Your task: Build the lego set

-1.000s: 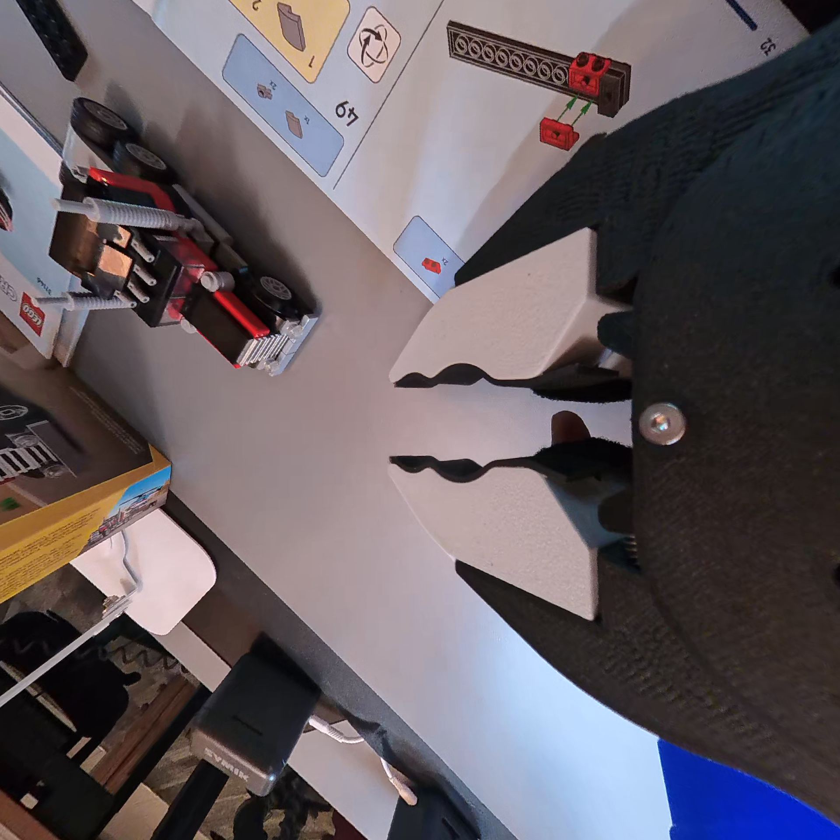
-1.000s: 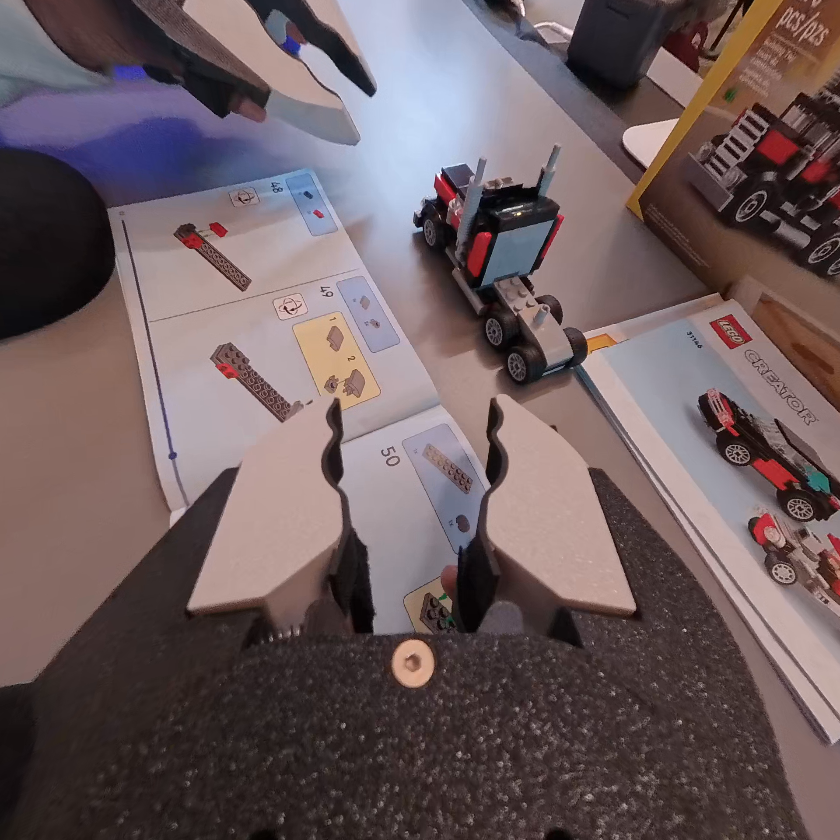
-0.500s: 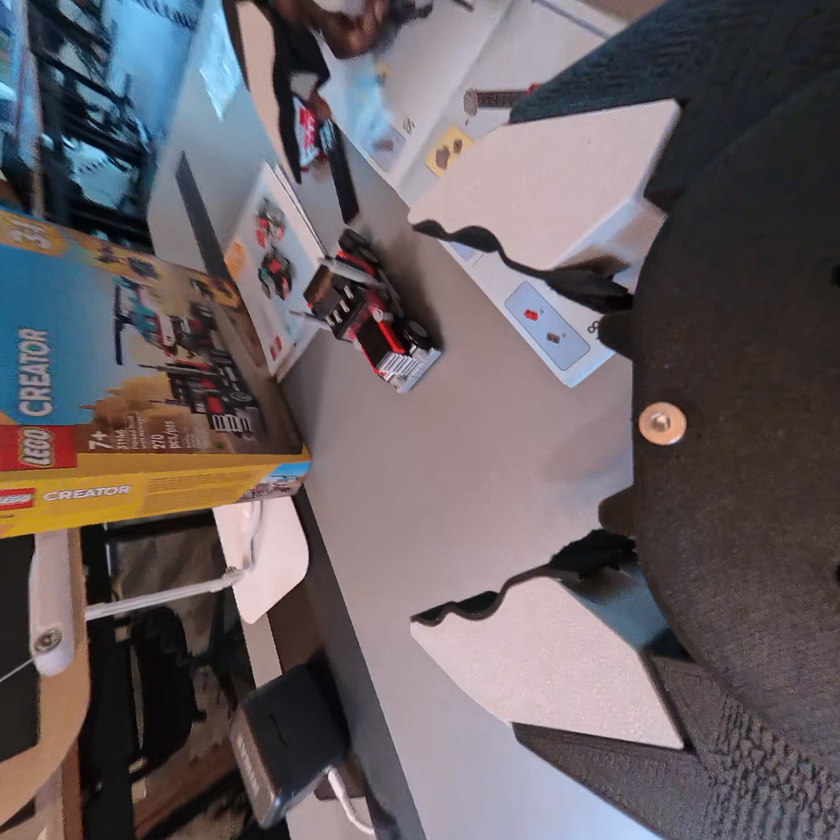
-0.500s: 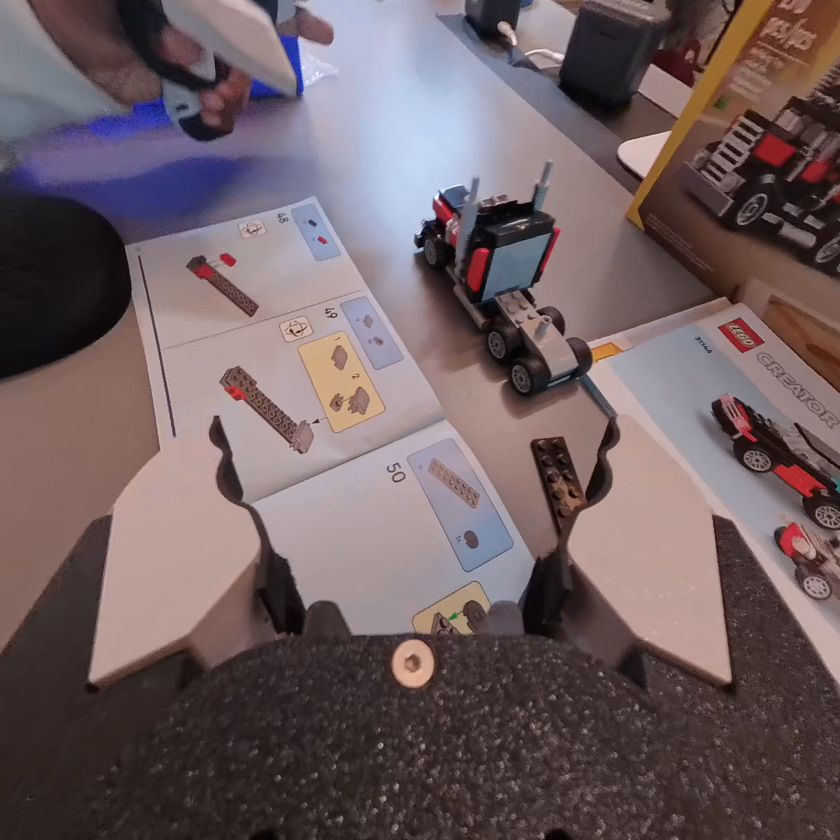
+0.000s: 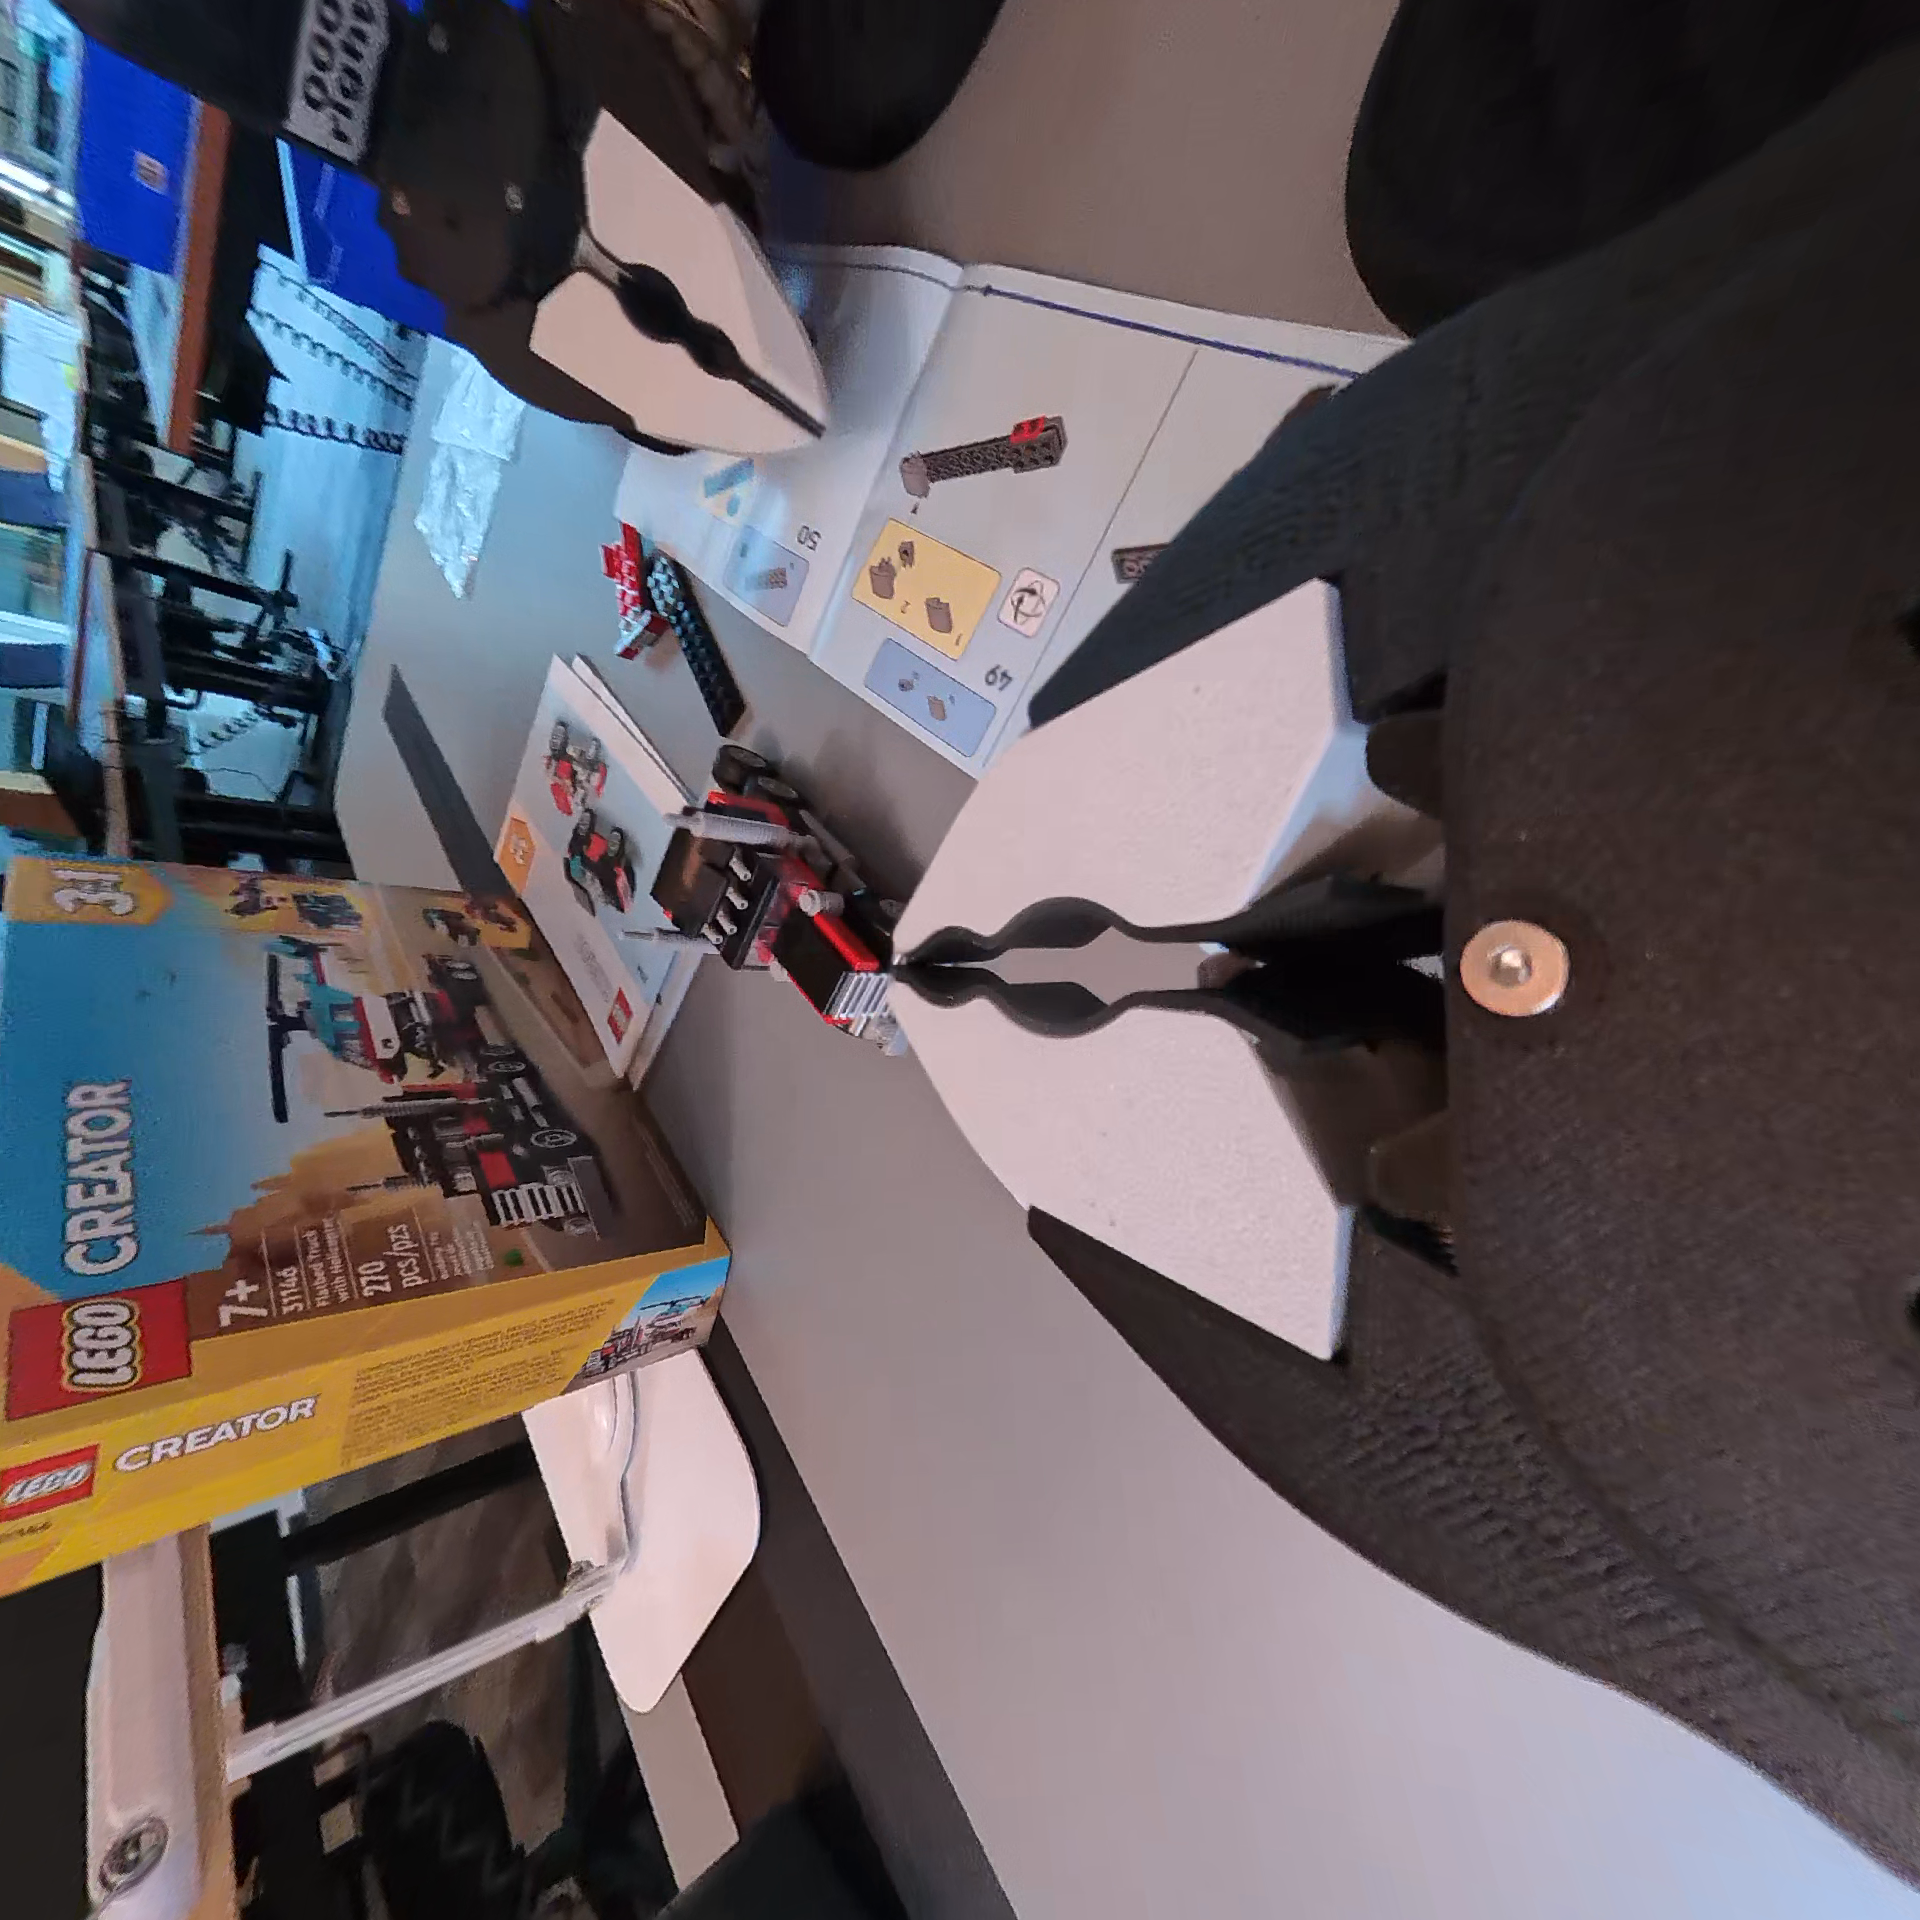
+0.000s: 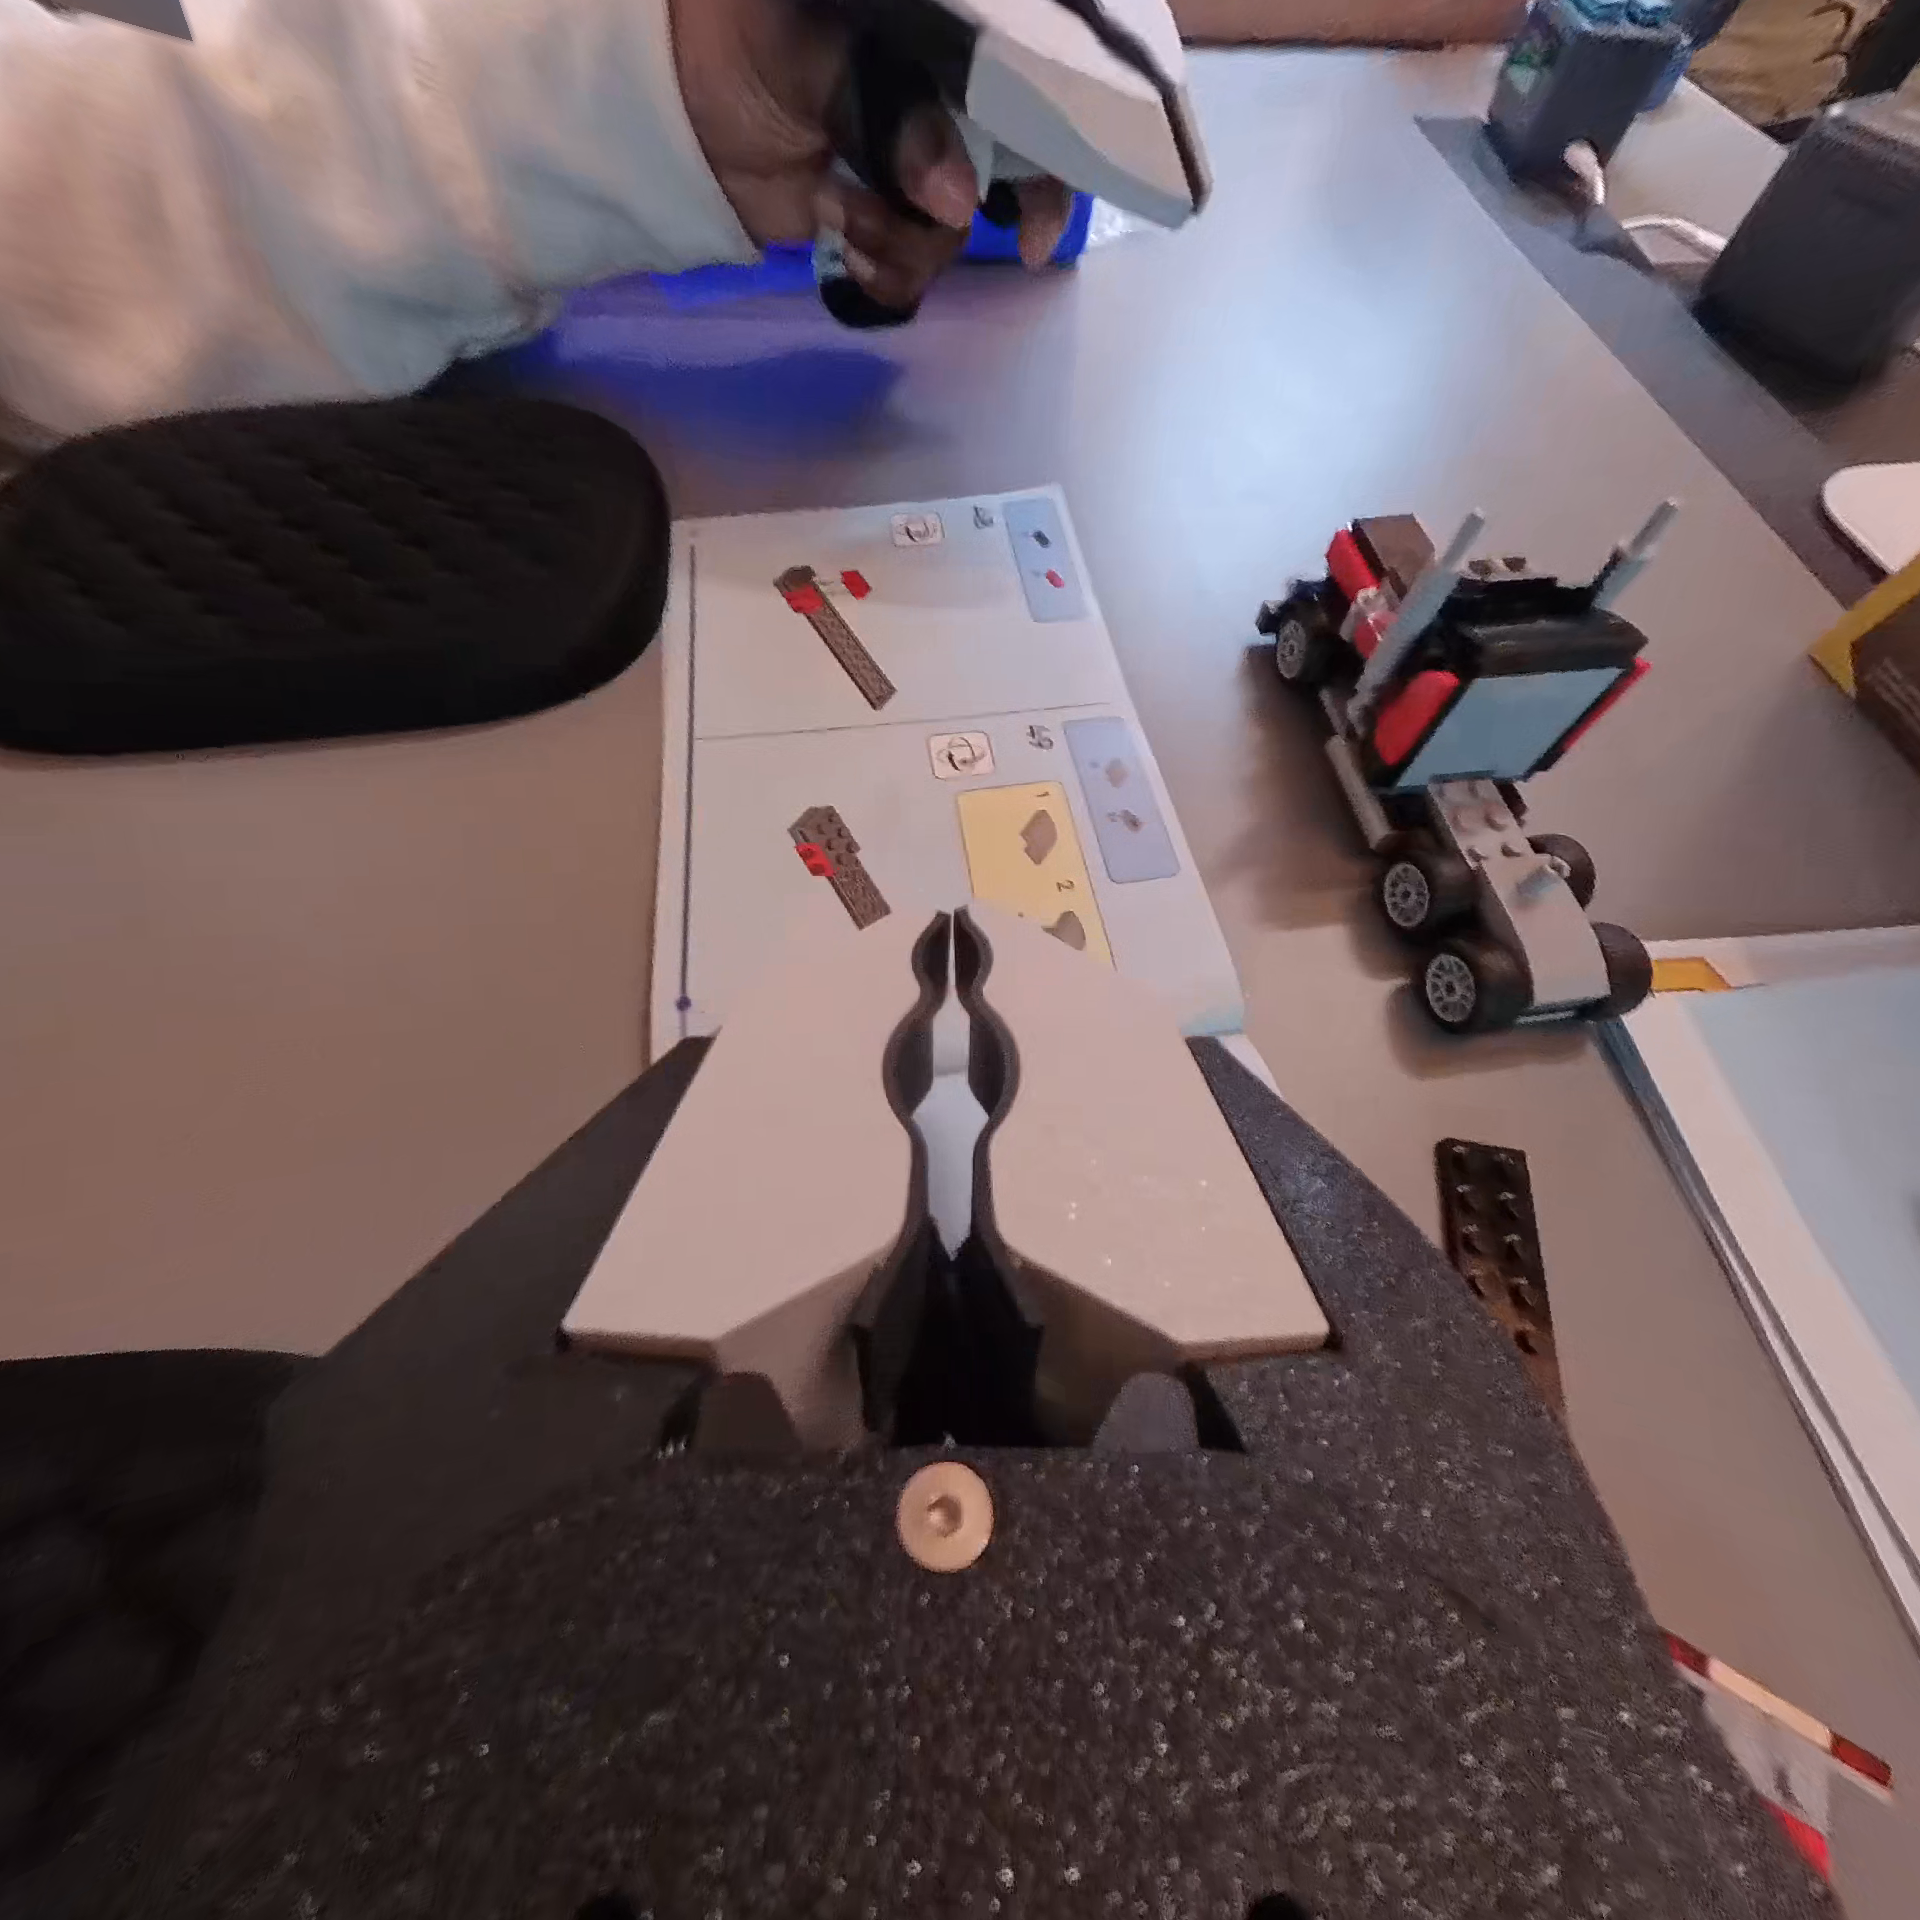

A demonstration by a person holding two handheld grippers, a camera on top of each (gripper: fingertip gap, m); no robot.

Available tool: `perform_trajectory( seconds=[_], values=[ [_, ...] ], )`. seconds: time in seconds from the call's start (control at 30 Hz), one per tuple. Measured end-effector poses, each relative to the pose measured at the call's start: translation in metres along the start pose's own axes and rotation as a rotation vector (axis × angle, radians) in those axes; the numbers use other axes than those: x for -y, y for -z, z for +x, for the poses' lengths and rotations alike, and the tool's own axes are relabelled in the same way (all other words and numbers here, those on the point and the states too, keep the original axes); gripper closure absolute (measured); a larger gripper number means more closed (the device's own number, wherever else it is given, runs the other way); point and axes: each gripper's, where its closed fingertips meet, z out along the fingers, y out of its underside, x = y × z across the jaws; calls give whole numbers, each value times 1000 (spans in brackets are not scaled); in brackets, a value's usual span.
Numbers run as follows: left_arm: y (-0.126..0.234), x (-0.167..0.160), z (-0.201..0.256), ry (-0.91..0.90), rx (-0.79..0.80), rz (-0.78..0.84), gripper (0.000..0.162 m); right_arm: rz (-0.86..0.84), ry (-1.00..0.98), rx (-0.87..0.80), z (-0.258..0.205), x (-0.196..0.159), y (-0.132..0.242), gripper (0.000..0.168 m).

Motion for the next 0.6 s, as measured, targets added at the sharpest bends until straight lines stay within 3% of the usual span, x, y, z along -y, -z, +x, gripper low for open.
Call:
perform_trajectory(
  seconds=[0.13,0.3,0.43,0.5,0.57,0.6],
  values=[
    [-4,-5,4,1,-12,-40,161,-124,14,-93,13,-16,2,165],
    [-8,-17,1,22,-3,-87,160,-192,-133,-415,67,-31,58,127],
    [-10,-19,1,39,-14,-86,159,-318,-271,-469,88,-59,101,110],
    [-10,-20,0,39,-13,-90,159,-343,-295,-465,93,-64,112,114],
    [-11,-21,1,38,-17,-94,159,-352,-308,-394,91,-64,111,143],
    [-11,-21,1,34,-18,-96,159,-345,-284,-345,87,-61,105,149]
  ],
)
